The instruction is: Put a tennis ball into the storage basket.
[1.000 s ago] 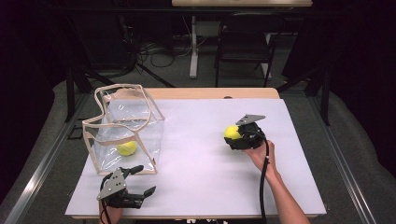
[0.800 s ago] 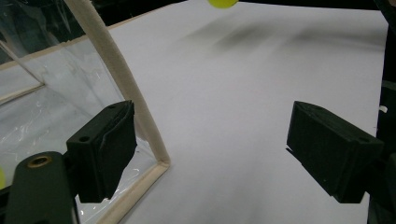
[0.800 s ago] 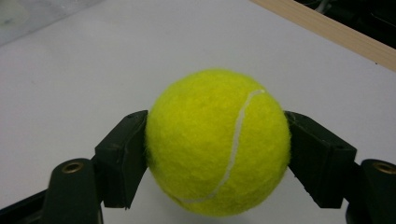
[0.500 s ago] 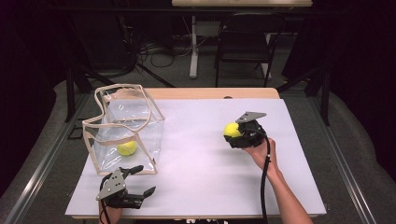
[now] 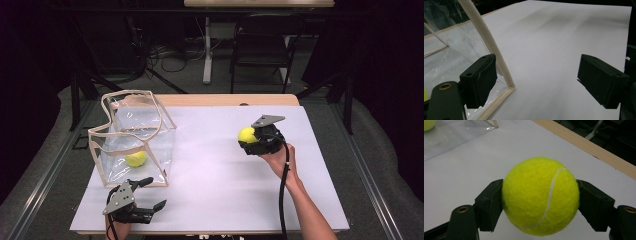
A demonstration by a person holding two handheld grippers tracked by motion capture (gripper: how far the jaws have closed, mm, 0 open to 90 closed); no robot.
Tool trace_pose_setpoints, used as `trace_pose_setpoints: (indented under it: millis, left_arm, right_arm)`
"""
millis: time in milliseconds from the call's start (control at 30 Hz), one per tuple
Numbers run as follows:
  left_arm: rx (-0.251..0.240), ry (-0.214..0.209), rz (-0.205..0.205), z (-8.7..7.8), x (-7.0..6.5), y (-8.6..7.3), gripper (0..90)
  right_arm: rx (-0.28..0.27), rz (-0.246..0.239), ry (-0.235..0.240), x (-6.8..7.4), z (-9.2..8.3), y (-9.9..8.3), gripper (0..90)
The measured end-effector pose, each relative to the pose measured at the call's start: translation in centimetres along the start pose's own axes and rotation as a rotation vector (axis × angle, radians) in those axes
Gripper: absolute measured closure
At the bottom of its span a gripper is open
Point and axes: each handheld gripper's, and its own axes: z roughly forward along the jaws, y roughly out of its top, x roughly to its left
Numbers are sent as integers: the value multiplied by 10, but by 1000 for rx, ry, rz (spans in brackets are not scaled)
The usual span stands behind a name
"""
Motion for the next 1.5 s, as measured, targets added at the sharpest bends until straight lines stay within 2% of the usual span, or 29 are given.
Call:
trace_pose_setpoints:
  millis: [900,1500]
  left_arm:
    - [-5,2,0,0,0,0,158]
    - [-4,3,-3,0,0,0,158]
  right_arm:
    - [-20,-38,-6,-1,-12,31,260]
    - [-29,-42,-10,-5,-16,45,260]
